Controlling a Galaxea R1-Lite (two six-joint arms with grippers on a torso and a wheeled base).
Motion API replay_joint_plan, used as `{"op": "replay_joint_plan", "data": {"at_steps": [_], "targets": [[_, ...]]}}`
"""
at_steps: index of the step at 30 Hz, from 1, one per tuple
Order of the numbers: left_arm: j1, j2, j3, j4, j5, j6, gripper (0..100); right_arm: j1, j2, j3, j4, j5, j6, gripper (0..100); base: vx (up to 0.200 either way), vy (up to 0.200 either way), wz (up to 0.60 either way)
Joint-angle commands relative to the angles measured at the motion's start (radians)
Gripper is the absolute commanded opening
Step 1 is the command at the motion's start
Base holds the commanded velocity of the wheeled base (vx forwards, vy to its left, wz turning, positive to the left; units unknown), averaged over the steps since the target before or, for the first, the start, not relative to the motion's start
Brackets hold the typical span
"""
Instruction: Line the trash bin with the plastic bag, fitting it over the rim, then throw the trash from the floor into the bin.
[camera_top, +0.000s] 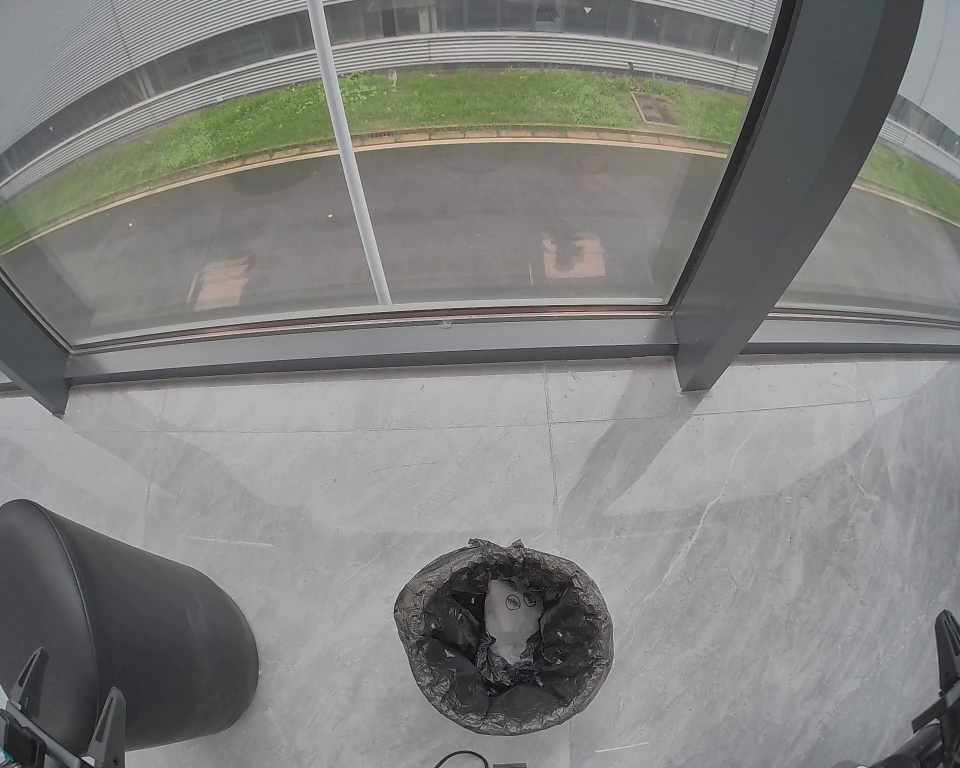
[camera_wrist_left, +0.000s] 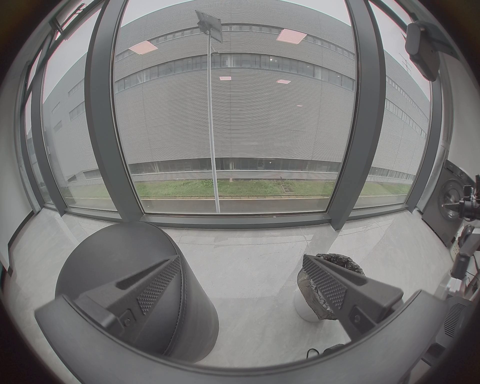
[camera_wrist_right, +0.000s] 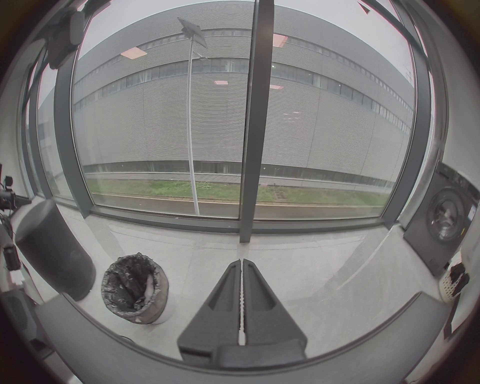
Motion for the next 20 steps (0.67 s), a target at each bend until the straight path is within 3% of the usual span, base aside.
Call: {"op": "replay_joint_plan", "data": {"at_steps": [1,20], "targets": [[0.0,-0.017,0.018,-0.002,0.0,-0.001,100,0.0,-0.014,0.013,0.058,0.053,0.025,0,0.0,0.0,0.0],[0.0,-0.017,0.018,0.0,0.0,-0.001,100,0.0,-0.012,0.018,0.043,0.064,0.042,0,0.0,0.0,0.0]]}}
